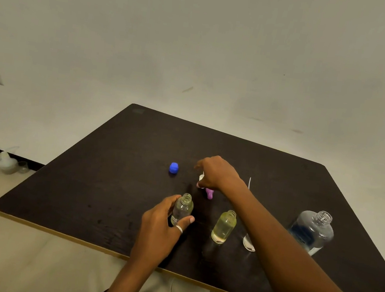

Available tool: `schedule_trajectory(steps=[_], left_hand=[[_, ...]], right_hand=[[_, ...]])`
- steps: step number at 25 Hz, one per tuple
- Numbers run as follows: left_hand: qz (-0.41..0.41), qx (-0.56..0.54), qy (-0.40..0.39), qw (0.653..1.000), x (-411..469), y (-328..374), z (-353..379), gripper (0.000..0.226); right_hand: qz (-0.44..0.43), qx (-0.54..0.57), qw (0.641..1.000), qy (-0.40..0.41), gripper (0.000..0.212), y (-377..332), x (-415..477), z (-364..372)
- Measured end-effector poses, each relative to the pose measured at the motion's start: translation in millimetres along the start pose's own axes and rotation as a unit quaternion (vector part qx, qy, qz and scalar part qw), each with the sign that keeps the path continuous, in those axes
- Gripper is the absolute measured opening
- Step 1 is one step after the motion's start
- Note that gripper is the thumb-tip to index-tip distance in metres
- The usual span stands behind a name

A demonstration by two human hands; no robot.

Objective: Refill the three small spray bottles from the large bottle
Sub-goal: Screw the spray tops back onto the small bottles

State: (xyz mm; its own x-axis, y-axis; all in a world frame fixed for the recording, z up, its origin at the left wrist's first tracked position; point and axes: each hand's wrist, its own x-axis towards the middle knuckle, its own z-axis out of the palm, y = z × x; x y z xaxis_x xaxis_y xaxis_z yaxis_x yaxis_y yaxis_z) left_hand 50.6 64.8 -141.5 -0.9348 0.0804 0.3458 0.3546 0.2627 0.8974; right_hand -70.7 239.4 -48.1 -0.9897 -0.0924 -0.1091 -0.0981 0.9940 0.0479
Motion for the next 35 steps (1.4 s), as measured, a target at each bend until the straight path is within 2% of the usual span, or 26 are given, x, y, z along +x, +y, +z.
schedule_trajectory(steps=[2, 4, 8, 12, 15, 21, 26, 30, 35], left_hand=[[-0.005, -0.003, -0.002, 1.000, 1, 0, 0, 0.049], [-0.003, -0.005, -0.003, 1.000, 1, -1, 0, 0.050], [0.001, -0.002, -0.006, 1.000, 1, -2, 0, 0.050], [0.001, -0.001, -0.008, 1.000, 1, -2, 1, 0.052], [-0.003, 0.000, -0.002, 1.000, 2, -2, 0, 0.052], [-0.007, 0.004, -0.005, 1.000, 2, -2, -1, 0.051], [-0.013, 0.007, -0.015, 1.000, 1, 3, -2, 0.048], [-0.018, 0.011, -0.018, 1.000, 1, 6, -3, 0.048], [-0.022, 0.024, -0.029, 0.999, 0, 6, -4, 0.052]], right_hand=[[0.004, 0.002, 0.999, -0.038, 0.057, 1, 5, 4], [0.011, -0.003, 0.998, -0.063, 0.052, 2, 8, 8], [0.016, -0.009, 0.998, -0.065, 0.041, 0, 9, 13], [-0.001, 0.026, 0.999, -0.032, 0.050, -2, -1, 1], [-0.045, 0.079, 0.996, 0.015, 0.055, -4, -22, -21], [-0.071, 0.232, 0.970, -0.007, 0.031, -2, -76, -71], [-0.075, 0.193, 0.977, 0.047, 0.017, -4, -108, -80], [-0.085, 0.172, 0.978, 0.086, 0.027, -7, -132, -98], [-0.117, 0.129, 0.979, 0.108, 0.024, -20, -148, -116]])
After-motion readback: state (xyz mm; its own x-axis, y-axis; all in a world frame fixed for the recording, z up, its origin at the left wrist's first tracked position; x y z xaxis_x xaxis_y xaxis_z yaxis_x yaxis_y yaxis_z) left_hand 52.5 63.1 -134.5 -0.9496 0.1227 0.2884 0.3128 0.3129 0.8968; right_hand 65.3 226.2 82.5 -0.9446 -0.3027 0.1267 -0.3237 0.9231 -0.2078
